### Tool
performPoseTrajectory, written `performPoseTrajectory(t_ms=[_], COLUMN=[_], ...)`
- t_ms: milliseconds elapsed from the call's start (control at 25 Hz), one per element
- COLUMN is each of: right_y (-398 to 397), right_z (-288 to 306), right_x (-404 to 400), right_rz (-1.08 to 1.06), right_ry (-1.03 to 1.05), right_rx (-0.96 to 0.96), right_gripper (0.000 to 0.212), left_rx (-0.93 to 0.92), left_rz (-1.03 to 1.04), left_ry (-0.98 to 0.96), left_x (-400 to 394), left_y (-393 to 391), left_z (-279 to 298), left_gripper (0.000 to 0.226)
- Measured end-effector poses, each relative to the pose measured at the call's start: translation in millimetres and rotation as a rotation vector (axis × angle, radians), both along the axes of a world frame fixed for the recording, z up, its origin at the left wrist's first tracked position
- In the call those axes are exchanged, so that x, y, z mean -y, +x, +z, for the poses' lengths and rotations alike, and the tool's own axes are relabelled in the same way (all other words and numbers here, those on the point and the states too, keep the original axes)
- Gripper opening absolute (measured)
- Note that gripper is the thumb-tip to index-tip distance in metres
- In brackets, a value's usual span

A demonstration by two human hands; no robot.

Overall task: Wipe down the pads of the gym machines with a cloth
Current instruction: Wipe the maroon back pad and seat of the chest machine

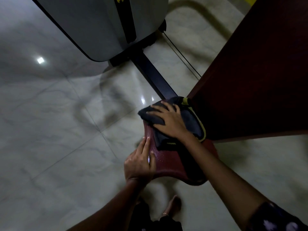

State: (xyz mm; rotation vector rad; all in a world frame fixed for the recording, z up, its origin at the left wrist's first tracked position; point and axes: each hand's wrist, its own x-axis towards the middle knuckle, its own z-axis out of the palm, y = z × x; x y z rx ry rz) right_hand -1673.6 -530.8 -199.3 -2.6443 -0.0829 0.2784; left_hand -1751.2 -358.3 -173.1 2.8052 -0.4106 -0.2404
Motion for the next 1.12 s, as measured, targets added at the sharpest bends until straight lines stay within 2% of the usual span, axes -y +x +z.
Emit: performPoseTrajectory(t_ms=[160,320,400,480,560,640,920,1000,1120], right_y=[-47,-12,14,28,23,-2,-165,-170,-124], right_z=[-4,-8,-10,-14,-17,-17,-9,-11,-14], right_x=[13,15,15,23,33,37,18,20,35], right_rz=[0.103,0.131,0.019,-0.206,-0.395,-0.497,-0.621,-0.642,-0.681], right_ry=[0.105,0.051,0.014,0.058,0.104,0.091,-0.048,-0.044,-0.027], right_rx=[0.090,0.034,-0.008,-0.067,-0.099,-0.096,-0.007,-0.035,-0.129], right_gripper=[0.052,0.055,0.050,0.048,0.050,0.051,0.055,0.055,0.058], left_rx=[0.008,-0.001,-0.008,-0.030,-0.035,-0.030,-0.018,-0.013,0.004], left_rz=[-0.008,-0.012,-0.010,-0.006,-0.005,-0.005,0.003,0.003,-0.011], left_ry=[0.001,0.009,0.016,0.012,0.009,0.009,-0.001,-0.007,-0.013], left_x=[1,1,1,1,1,1,1,1,1], left_y=[1,0,0,0,0,0,0,0,-1], left_z=[2,1,2,1,1,0,-2,-2,-2], left_gripper=[0.051,0.051,0.052,0.052,0.053,0.053,0.053,0.053,0.052])
